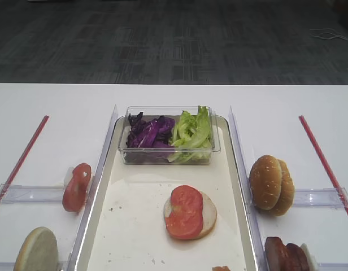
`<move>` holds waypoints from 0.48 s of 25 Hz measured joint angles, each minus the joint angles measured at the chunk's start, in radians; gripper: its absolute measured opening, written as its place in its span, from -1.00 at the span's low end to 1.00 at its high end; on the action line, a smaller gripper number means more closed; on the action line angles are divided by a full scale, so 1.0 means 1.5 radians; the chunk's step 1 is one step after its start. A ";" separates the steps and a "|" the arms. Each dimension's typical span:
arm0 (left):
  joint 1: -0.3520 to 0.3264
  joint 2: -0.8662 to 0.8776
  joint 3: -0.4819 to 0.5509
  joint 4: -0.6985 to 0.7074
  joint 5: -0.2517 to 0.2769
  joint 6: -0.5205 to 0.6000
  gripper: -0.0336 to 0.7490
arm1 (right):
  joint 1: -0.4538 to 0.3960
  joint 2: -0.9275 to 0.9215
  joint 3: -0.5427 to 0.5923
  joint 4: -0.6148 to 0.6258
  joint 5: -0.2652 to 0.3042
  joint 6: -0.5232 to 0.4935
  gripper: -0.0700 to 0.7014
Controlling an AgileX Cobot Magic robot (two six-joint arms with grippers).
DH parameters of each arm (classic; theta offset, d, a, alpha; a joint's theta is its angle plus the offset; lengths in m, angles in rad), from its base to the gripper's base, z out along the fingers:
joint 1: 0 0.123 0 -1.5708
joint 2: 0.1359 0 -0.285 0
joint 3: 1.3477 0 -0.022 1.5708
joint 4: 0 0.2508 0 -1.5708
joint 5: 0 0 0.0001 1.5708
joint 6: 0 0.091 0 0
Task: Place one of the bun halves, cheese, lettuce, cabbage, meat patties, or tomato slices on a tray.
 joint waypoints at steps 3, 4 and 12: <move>0.000 -0.073 0.033 0.000 0.003 0.000 -0.20 | 0.000 0.000 0.000 0.000 0.000 -0.005 0.36; 0.000 -0.097 0.042 0.000 0.004 0.000 -0.20 | 0.000 0.000 0.000 0.000 0.000 -0.005 0.36; 0.000 -0.262 0.124 0.001 -0.004 0.011 -0.20 | 0.000 0.000 0.000 0.000 0.000 -0.005 0.36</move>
